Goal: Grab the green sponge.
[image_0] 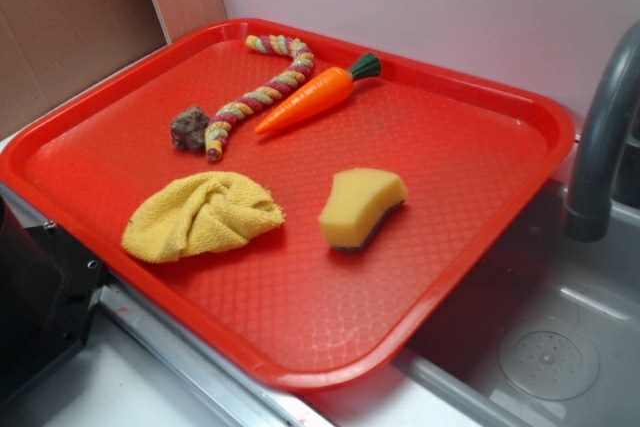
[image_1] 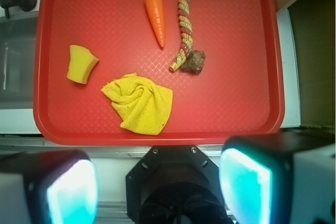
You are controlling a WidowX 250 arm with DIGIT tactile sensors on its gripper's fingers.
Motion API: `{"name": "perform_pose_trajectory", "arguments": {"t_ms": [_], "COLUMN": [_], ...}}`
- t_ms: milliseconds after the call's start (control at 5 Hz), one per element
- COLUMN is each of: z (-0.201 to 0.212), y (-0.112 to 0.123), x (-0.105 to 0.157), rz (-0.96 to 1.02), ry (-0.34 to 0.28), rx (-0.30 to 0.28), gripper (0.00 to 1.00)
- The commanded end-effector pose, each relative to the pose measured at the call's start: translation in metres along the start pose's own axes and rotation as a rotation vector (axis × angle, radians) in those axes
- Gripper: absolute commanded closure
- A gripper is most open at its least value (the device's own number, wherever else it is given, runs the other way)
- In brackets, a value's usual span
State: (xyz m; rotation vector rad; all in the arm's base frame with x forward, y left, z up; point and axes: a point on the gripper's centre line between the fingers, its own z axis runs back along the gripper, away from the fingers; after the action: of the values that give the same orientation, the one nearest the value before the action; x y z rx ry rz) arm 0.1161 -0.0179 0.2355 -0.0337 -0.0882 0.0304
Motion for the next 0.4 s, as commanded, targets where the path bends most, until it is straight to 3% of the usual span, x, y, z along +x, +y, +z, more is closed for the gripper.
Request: {"name": "perform_pose_trajectory", "arguments": {"t_ms": [0,200], "z": [0.0000,-0.0086], "y": [0.0000,-0.0092], "x": [0.0000,0.0048], "rz": [0.000,0.181], "ry": [0.000,0.039], "rx": [0.000,-0.023], "gripper": [0.00,0.00]}}
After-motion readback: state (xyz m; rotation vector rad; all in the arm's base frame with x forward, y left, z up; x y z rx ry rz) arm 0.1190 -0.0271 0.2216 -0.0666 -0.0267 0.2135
